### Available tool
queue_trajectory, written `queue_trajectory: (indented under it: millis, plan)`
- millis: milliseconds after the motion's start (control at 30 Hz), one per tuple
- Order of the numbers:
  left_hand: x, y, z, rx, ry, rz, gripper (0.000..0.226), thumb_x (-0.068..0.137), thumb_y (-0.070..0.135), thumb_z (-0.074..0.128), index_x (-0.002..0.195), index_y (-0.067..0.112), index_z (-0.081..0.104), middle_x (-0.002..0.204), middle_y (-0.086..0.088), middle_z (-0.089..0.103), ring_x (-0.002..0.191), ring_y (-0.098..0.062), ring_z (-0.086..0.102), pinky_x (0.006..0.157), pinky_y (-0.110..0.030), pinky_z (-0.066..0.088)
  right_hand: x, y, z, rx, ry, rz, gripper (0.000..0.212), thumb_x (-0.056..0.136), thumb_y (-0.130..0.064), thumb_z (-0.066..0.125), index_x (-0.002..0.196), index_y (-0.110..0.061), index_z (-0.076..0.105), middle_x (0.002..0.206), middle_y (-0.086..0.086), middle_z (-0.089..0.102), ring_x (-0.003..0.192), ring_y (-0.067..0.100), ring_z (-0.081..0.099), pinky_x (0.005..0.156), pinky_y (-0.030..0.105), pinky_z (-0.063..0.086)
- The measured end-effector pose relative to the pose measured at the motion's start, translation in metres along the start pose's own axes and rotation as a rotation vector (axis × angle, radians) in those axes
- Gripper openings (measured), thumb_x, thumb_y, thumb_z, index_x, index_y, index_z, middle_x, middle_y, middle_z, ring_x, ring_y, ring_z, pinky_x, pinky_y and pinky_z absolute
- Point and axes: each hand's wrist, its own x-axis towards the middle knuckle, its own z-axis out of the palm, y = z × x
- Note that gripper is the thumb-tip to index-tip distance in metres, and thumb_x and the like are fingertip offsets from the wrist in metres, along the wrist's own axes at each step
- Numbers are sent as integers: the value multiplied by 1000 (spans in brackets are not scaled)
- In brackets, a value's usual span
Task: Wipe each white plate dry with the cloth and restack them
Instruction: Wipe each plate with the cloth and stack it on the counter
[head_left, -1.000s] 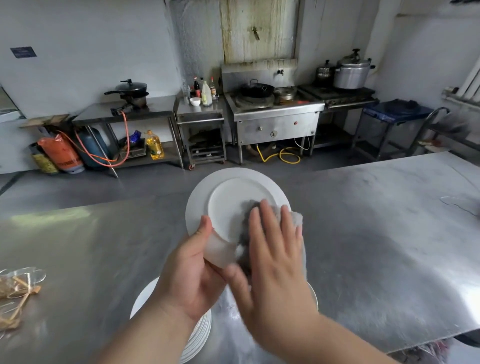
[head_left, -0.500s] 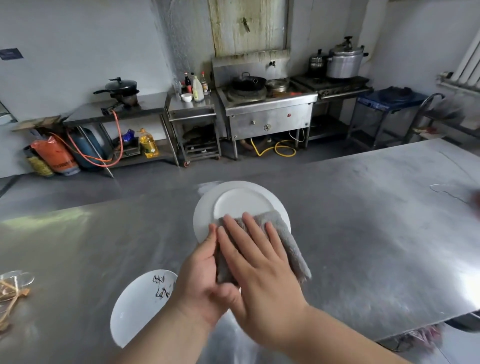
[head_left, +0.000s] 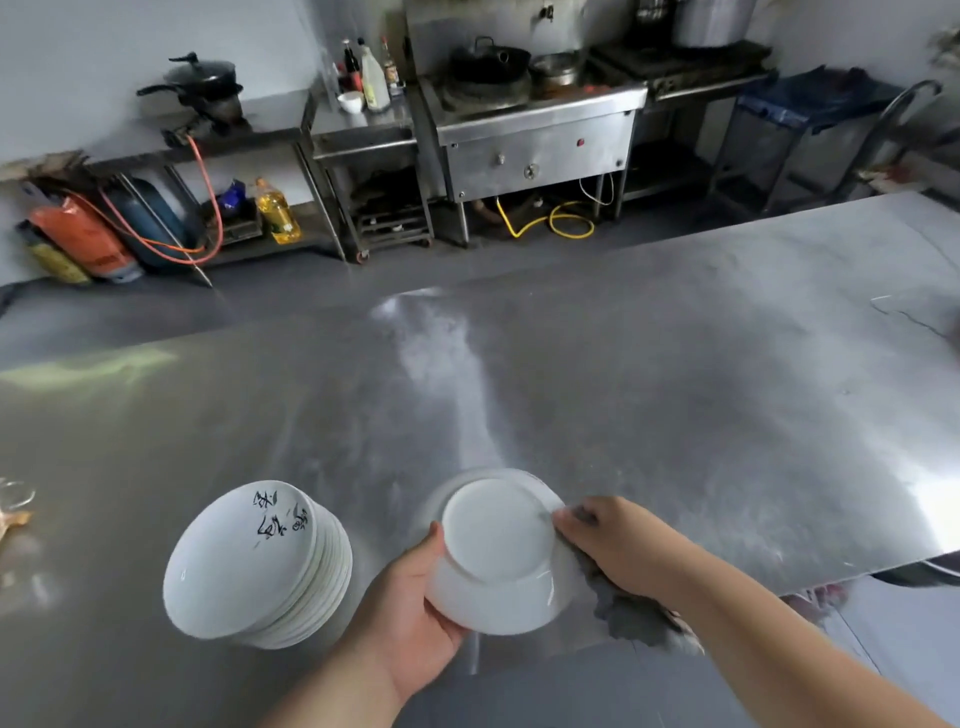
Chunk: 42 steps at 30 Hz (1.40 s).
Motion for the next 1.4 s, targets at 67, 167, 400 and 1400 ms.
queue_trajectory:
  millis: [67, 167, 400, 1400]
  plan:
    - [9, -10, -9, 126, 25, -44, 43, 92, 41, 66, 124, 14, 75, 123, -12, 77, 104, -28, 78, 92, -48, 60, 3, 21, 5, 32, -141, 70, 51, 97, -66, 52, 69, -24, 62, 61, -16, 68, 49, 3, 56, 51, 14, 44]
    - [22, -17, -17, 598, 145, 49, 33, 106, 48, 57, 123, 23, 69, 118, -1, 77, 99, -22, 74, 94, -47, 59, 12, 41, 10, 177, -225, 111, 44, 97, -58, 61, 70, -24, 66, 65, -10, 71, 52, 7, 59, 58, 17, 47]
    - [54, -8, -17, 1456, 215, 89, 79, 101, 74, 12, 142, 20, 51, 140, -11, 64, 129, -29, 59, 102, -36, 43, 39, 41, 2, 365, -97, 176, 78, 90, -84, 31, 86, -17, 72, 73, 8, 76, 58, 24, 72, 57, 32, 60]
    - [175, -25, -50, 1706, 450, 422, 35, 105, 41, 58, 119, 14, 42, 111, -11, 73, 98, -38, 69, 67, -38, 42, 113, 67, 64, -76, 66, 94, 33, 90, -41, 64, 121, -44, 51, 81, -13, 72, 68, 10, 69, 61, 31, 59]
